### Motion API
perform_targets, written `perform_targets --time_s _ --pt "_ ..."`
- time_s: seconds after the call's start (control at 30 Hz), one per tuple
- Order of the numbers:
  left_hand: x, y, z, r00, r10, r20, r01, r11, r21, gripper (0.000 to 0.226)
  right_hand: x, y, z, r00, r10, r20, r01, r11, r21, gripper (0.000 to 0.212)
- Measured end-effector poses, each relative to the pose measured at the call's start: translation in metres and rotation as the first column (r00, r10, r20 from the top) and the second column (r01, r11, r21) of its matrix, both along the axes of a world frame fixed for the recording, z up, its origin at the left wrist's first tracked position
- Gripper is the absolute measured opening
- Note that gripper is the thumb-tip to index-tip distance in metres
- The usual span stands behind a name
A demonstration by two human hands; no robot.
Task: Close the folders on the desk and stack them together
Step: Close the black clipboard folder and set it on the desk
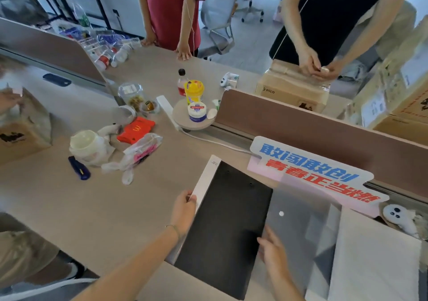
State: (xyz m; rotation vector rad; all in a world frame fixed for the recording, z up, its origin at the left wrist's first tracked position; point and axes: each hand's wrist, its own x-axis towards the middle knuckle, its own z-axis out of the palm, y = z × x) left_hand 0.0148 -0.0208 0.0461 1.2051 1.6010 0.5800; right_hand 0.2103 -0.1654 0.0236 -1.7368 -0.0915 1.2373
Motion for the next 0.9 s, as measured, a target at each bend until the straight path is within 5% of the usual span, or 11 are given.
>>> perform_targets --time_s 0.17,0.43,0.9 --pt "-0.038 0.062 -0.016 0.999 0.047 -0.023 -0.048 0.997 -0.059 0.019 -0.029 0.068 -0.017 0.997 0.078 0.014 -0.077 0.996 -0.042 0.049" --pt "-0.088 0.155 -0.046 0.967 -0.165 -0.193 0.146 0.983 -0.108 0.051 -0.069 0.164 -0.035 0.984 0.176 0.039 -0.174 0.984 -0.044 0.054" --pt "-0.095 0.218 -0.095 0.864 -0.127 -0.487 0.144 0.990 -0.003 0.047 -0.098 0.235 -0.054 0.957 0.283 0.066 -0.278 0.958 -0.078 0.072"
